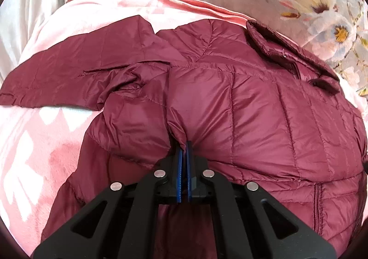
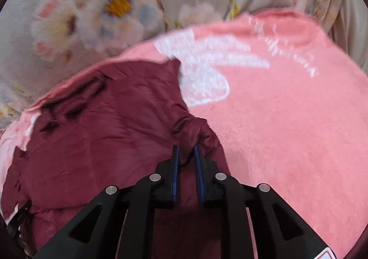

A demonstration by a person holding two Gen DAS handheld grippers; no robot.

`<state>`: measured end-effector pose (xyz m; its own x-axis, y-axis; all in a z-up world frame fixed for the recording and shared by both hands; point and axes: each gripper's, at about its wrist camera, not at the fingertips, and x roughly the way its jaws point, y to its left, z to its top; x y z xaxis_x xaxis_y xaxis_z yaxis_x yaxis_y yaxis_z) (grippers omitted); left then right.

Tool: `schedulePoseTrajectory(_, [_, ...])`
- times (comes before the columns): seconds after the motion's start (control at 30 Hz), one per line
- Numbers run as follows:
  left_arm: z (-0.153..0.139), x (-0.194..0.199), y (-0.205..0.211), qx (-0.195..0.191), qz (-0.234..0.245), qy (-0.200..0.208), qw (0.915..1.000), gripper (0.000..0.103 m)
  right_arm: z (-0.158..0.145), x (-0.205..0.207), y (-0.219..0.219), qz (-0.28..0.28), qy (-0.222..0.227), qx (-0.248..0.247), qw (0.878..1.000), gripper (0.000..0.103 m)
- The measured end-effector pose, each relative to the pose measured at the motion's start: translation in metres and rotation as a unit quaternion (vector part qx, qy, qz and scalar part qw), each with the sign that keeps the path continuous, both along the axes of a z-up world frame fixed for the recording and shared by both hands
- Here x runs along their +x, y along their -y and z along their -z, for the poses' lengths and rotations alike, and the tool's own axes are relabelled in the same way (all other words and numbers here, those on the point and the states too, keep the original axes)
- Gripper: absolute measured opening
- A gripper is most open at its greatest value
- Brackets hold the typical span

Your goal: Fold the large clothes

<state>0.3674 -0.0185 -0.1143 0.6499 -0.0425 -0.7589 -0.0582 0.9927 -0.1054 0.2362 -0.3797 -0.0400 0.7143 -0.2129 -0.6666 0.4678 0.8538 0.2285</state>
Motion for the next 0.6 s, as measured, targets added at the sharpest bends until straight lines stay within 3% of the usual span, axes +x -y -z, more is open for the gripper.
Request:
schedulePoseTrajectory(0.1, [0.001, 0.000, -0.004, -0.021, -0.003, 0.003, 0.9998, 0.004, -0.009, -0.001, -0.043, -0.068, 0.017, 0.009, 0.998, 0.016])
schedulePoseTrajectory(0.27, [0.001, -0.004, -0.010, -0.045, -0.008, 0.009, 0.9989, 0.004, 0.000, 0.040, -0.114, -0.157, -0.016, -0.013, 0.987, 0.011])
schedulePoseTrajectory(0.5, [0.003, -0.006, -0.016, -0.070, -0.009, 0.011, 0.9975, 0.005, 0.043, 0.061, -0.133, -0.175, -0.078, -0.009, 0.981, 0.008])
schedulePoseTrajectory(0.6, [0.004, -0.006, -0.018, -0.080, -0.010, 0.012, 0.9967, 0.005, 0.045, 0.060, -0.142, -0.175, -0.090, -0.040, 0.980, 0.008])
